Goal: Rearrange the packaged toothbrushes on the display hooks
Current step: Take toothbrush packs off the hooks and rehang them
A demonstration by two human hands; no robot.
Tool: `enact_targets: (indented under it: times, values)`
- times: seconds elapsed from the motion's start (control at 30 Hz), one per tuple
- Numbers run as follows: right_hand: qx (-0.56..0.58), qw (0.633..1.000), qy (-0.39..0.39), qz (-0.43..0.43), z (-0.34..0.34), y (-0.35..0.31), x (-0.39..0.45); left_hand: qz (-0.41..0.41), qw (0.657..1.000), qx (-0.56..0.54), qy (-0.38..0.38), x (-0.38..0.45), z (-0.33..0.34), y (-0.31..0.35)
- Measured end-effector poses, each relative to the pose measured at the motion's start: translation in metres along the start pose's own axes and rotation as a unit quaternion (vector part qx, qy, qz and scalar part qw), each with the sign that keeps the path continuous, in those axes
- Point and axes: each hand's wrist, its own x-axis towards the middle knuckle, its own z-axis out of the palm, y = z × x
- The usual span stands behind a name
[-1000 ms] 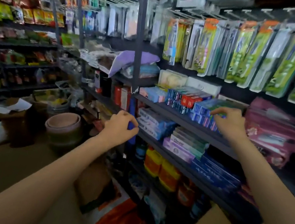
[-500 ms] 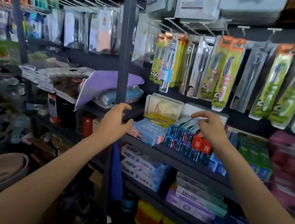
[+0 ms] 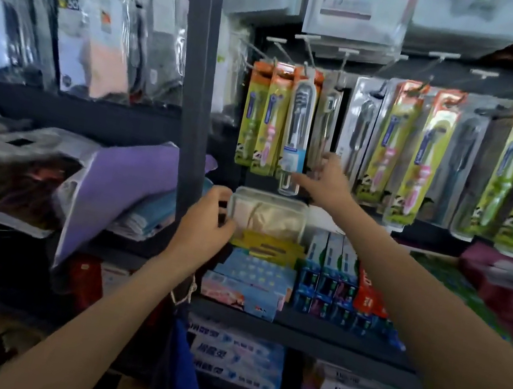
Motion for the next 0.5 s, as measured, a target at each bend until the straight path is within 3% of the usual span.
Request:
enact_targets:
  times: [0.23, 0.5]
  values:
    - [0.058, 0.997, 0.048, -0.031, 0.032, 0.000, 0.034, -0.010, 1.000, -0.022, 0.011, 0.050, 0.010, -0.005]
    - [0.096, 0.986, 0.061, -0.120, -0.012, 0.029, 0.018, -0.007, 0.997, -0.078, 0.023, 0.090, 0.038, 0.011]
